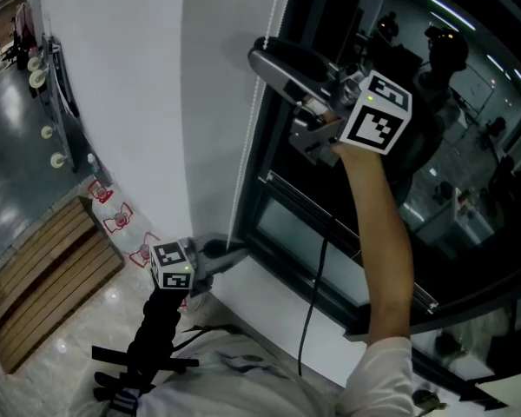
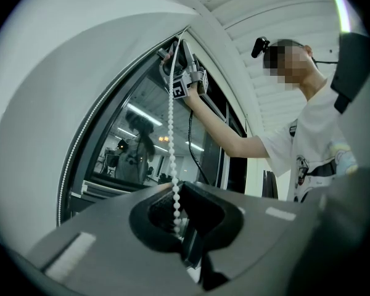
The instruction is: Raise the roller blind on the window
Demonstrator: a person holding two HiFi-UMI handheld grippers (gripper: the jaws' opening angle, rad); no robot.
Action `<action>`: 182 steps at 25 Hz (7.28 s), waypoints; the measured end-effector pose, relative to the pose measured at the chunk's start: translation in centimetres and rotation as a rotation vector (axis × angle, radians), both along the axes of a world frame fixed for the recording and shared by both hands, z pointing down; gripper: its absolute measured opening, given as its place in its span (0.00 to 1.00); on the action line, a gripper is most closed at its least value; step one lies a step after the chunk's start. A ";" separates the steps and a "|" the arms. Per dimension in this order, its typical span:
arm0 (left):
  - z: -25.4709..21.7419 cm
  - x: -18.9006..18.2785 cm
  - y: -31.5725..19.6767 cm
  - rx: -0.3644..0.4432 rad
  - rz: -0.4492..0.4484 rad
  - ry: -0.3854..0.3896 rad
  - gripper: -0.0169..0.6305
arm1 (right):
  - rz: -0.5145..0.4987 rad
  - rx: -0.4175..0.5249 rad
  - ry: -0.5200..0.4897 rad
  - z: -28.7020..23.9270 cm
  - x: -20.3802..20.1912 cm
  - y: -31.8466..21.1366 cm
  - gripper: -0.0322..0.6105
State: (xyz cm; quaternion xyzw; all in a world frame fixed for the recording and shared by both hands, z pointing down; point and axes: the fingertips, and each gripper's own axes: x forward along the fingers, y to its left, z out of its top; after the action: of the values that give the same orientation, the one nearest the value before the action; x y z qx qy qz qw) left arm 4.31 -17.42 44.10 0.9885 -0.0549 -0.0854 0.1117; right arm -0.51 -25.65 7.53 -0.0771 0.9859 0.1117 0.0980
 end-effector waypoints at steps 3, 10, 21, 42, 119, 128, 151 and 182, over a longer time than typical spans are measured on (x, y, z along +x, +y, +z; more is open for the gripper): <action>-0.1 0.2 0.1 0.001 0.004 0.000 0.02 | 0.011 0.000 -0.002 -0.3 0.0 0.0 0.17; 0.1 0.3 0.2 -0.004 0.008 0.002 0.02 | 0.043 -0.088 -0.018 -0.2 -0.1 -0.3 0.07; 0.0 0.5 0.4 -0.009 0.012 0.009 0.02 | 0.005 -0.164 -0.014 1.7 0.6 0.8 0.06; -0.5 0.5 0.1 -0.004 0.011 -0.002 0.02 | 0.021 -0.284 0.170 15.3 -0.5 1.8 0.06; 0.7 0.2 -0.3 -0.042 0.006 -0.011 0.02 | 0.056 -0.069 -0.084 -6.6 0.5 -1.9 0.07; 0.5 1.0 0.1 -0.039 0.022 -0.014 0.02 | 0.057 -0.088 -0.009 -2.0 0.1 -0.7 0.07; 1.0 0.5 0.1 -0.056 0.010 -0.029 0.02 | 0.077 -0.342 0.102 21.1 0.0 2.1 0.07; 13.0 -8.0 3.5 -0.126 -0.222 -0.322 0.02 | 0.872 -0.641 -0.284 40.3 12.5 15.0 0.23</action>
State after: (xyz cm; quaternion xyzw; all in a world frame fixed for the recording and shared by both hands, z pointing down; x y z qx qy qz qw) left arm -3.73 -13.88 57.07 0.9683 -0.1861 0.0657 0.1531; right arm 12.03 -10.63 47.86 -0.5179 0.8245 -0.1748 0.1462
